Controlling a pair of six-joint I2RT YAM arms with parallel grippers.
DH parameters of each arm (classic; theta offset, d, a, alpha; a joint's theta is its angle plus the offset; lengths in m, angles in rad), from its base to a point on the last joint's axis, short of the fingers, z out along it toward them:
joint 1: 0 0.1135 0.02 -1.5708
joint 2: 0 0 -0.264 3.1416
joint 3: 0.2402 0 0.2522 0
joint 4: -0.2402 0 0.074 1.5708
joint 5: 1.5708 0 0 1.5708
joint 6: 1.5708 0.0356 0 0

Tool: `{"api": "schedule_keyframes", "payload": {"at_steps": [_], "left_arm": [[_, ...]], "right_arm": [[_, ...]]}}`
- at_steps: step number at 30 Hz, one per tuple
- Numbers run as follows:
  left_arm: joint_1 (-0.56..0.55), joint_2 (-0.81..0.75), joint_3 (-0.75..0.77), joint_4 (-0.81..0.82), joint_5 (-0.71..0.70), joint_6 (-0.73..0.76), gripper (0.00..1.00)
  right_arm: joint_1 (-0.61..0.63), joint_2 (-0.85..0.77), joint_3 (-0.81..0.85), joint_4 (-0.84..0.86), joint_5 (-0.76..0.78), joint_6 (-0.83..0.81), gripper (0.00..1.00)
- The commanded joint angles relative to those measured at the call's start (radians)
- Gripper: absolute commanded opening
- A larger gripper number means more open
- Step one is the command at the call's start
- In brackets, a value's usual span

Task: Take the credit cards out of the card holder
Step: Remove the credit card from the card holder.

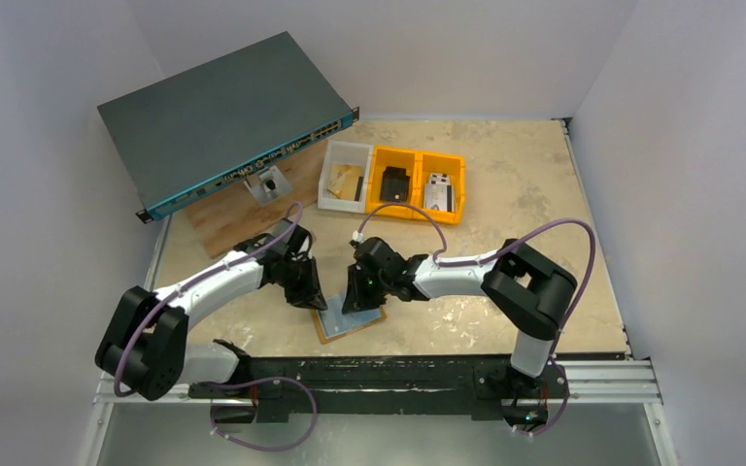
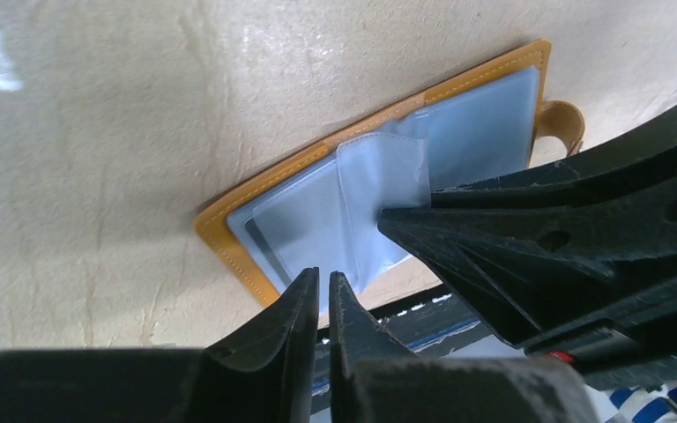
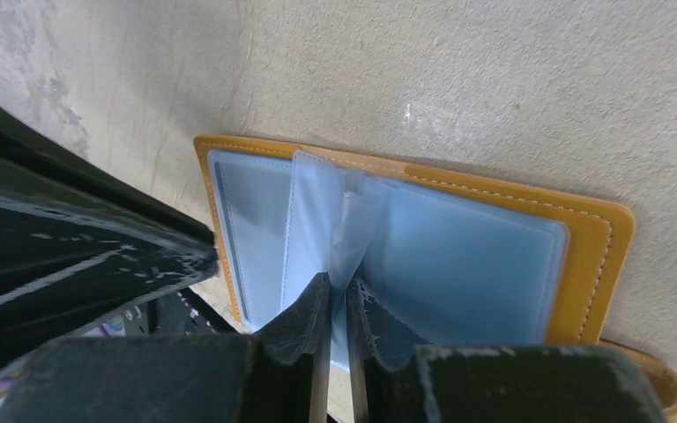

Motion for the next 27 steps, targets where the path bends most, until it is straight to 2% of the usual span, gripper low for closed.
{"api": "schedule_keyframes", "payload": {"at_steps": [1, 3, 13, 17, 22, 27], "left_arm": [[-0.040, 0.068, 0.016, 0.081, 0.011, -0.015, 0.05], [-0.050, 0.093, 0.014, 0.097, 0.002, -0.021, 0.00], [-0.063, 0.167, 0.000, 0.142, -0.015, -0.028, 0.00], [-0.063, 0.163, 0.000, 0.142, -0.021, -0.029, 0.00], [-0.064, 0.142, 0.009, 0.134, -0.018, -0.032, 0.00], [-0.063, 0.115, 0.015, 0.135, -0.003, -0.032, 0.00]], "right_arm": [[-0.020, 0.042, -0.066, 0.015, 0.019, 0.008, 0.09], [-0.029, 0.039, -0.083, 0.045, 0.008, 0.015, 0.09], [-0.083, 0.031, -0.181, 0.214, -0.097, 0.061, 0.10], [-0.095, -0.002, -0.184, 0.229, -0.110, 0.063, 0.17], [-0.099, -0.071, -0.145, 0.170, -0.075, 0.049, 0.33], [-0.099, -0.117, -0.103, 0.085, -0.012, 0.036, 0.36]]}}
